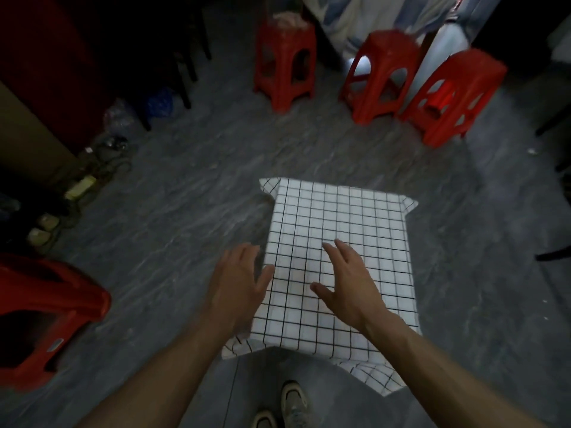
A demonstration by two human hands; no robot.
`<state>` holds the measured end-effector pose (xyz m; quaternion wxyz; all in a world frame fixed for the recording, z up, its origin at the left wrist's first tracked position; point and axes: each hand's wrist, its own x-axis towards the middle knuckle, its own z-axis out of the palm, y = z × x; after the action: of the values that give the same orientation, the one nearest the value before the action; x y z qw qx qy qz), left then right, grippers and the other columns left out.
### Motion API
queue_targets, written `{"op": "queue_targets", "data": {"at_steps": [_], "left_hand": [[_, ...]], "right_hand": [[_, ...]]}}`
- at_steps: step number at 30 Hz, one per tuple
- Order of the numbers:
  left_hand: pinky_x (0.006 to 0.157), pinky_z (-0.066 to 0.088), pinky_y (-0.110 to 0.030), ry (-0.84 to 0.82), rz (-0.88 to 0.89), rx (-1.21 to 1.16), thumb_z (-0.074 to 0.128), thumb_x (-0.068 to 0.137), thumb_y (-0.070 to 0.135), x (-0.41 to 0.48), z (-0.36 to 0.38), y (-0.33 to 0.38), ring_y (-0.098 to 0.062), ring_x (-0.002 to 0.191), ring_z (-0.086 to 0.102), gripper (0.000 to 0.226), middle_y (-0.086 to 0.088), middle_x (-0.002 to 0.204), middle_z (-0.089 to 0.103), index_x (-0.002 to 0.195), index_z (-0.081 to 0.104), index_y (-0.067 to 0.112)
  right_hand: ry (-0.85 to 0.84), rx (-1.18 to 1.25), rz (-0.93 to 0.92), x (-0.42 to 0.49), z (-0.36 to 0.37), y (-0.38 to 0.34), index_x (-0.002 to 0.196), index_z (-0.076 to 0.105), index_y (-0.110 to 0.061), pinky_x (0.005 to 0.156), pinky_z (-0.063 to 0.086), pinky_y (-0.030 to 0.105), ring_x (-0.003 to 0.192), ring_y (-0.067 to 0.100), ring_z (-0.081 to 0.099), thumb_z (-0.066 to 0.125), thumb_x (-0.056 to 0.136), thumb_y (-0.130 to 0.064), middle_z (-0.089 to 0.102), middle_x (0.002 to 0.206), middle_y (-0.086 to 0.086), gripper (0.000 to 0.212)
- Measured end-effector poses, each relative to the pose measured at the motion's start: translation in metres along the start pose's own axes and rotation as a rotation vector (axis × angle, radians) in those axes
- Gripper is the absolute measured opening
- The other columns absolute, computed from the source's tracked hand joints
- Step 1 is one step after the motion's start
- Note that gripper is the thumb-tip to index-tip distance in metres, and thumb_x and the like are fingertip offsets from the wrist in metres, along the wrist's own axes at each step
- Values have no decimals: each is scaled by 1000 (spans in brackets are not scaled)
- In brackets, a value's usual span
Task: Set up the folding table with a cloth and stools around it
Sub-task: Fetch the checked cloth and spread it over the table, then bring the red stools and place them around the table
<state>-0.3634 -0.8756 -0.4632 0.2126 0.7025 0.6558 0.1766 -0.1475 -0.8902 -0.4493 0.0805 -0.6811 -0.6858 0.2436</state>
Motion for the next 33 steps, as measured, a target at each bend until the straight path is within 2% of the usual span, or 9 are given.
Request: {"op": "queue_targets", "data": {"at_steps": [4,6,10,12,16,20,23,26,33], "left_hand": [[108,35,-39,11,36,3,58,93,41,-2,-46,26,-27,128,42,50,-12,136,51,131,54,9],[105,35,-36,12,61,22,58,93,41,-7,-68,39,-26,123,44,48,-10,131,52,129,55,9],[101,36,-37,11,91,44,47,91,54,-17,-104,63,-26,118,47,53,-7,127,54,123,56,13],[103,34,-39,37,100,25,48,90,53,-21,-120,78,-28,120,47,54,-8,128,54,123,57,11],[106,32,-37,60,128,-32,53,94,45,-32,-151,122,-25,127,40,50,-6,138,48,132,53,12],[107,33,-35,94,191,-61,52,95,46,-38,-174,152,-23,128,37,52,-3,142,44,136,50,14],[109,29,-36,148,227,-66,52,95,46,-38,-190,169,-26,131,37,54,-6,144,44,137,49,12],[110,31,-38,183,257,-91,52,94,46,-40,-200,183,-26,132,36,55,-6,145,43,137,49,12],[107,36,-40,162,262,-82,52,93,49,-50,-197,187,-26,131,36,56,-4,145,43,137,48,14]], "right_hand": [[65,9,-2,-27,-49,-21,155,20,-25,121,21,38,151,20,9,66,91,-44,12,164,2,81],[101,14,0,-40,-73,-29,155,22,-24,120,20,36,151,19,9,66,91,-42,13,164,3,80],[167,22,20,-62,-119,-40,155,24,-22,119,20,35,151,21,12,68,91,-39,16,164,5,80],[221,37,14,-71,-142,-47,154,25,-21,120,20,35,151,20,13,68,90,-38,18,163,5,79],[299,49,16,-91,-181,-63,154,25,-21,121,20,37,151,19,11,67,91,-39,15,164,3,78],[365,60,27,-113,-214,-73,155,25,-21,121,22,40,150,19,12,69,89,-41,16,164,3,82],[411,57,30,-125,-233,-75,155,26,-22,121,23,43,150,18,13,72,86,-40,17,164,2,85],[444,41,36,-135,-244,-74,155,27,-21,120,21,36,150,19,15,72,86,-41,19,163,3,85],[488,37,61,-152,-248,-68,154,29,-19,119,23,35,149,20,18,71,86,-44,24,161,7,84]]}}
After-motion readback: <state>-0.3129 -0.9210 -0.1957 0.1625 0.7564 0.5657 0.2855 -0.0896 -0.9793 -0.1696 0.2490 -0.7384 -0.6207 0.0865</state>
